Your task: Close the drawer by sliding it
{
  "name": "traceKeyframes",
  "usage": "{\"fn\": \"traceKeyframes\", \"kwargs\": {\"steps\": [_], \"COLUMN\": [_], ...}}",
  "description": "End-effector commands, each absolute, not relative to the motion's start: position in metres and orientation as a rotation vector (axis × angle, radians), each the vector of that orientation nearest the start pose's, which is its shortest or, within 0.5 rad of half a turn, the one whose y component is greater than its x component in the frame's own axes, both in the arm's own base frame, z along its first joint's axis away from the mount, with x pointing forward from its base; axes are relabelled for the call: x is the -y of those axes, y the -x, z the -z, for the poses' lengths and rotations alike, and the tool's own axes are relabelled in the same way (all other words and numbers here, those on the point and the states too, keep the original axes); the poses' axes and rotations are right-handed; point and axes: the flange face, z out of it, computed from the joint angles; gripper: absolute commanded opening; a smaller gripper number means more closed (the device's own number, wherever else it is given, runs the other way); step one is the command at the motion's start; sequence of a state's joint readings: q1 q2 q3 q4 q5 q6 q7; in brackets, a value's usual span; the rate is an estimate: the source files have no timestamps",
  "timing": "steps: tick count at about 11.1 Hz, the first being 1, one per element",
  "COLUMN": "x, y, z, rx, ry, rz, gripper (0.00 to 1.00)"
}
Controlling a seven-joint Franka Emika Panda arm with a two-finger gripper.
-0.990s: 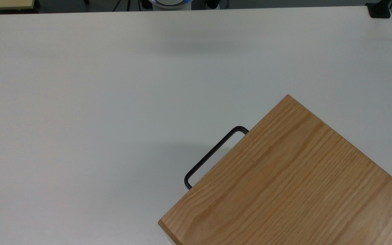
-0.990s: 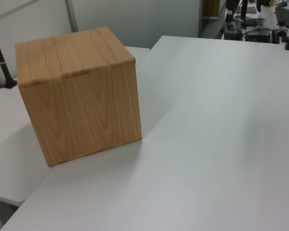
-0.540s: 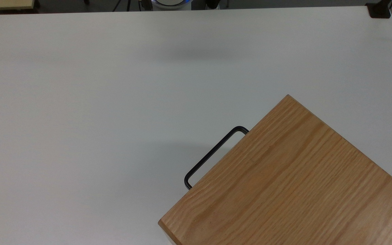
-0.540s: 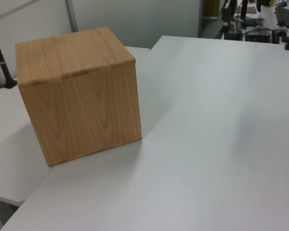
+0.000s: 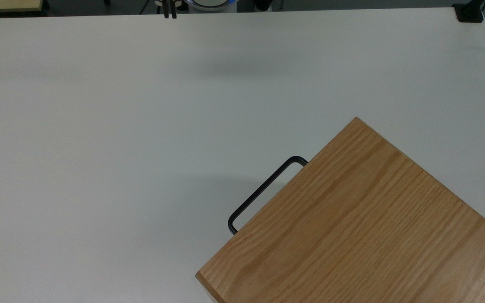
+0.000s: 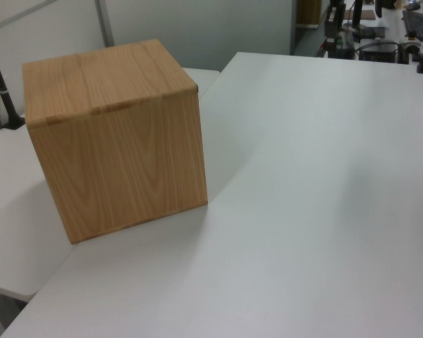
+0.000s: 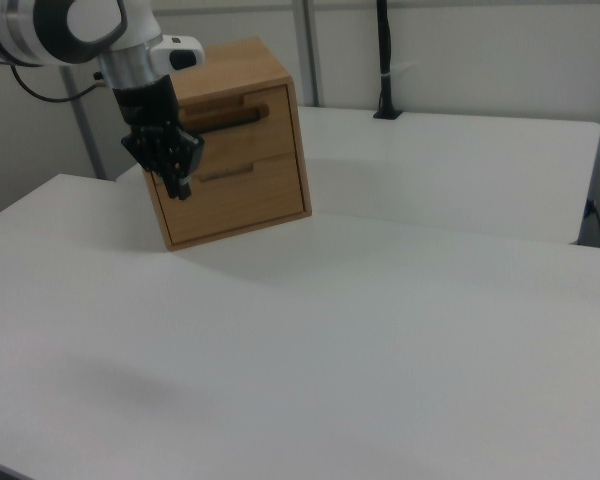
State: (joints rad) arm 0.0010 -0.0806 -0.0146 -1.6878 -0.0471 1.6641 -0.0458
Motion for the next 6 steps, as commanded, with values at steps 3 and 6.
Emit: {"fn": "traceKeyframes", "kwargs": {"steps": [3,6], "x": [0.037,0.031], "y": [-0.538,-0.549], "z": [-0.628,-0.623], "rx": [0.018,0.037], "ry": [3.223,3.225], "rz": [0.143,0.181], "gripper": [1.00,1.00]}}
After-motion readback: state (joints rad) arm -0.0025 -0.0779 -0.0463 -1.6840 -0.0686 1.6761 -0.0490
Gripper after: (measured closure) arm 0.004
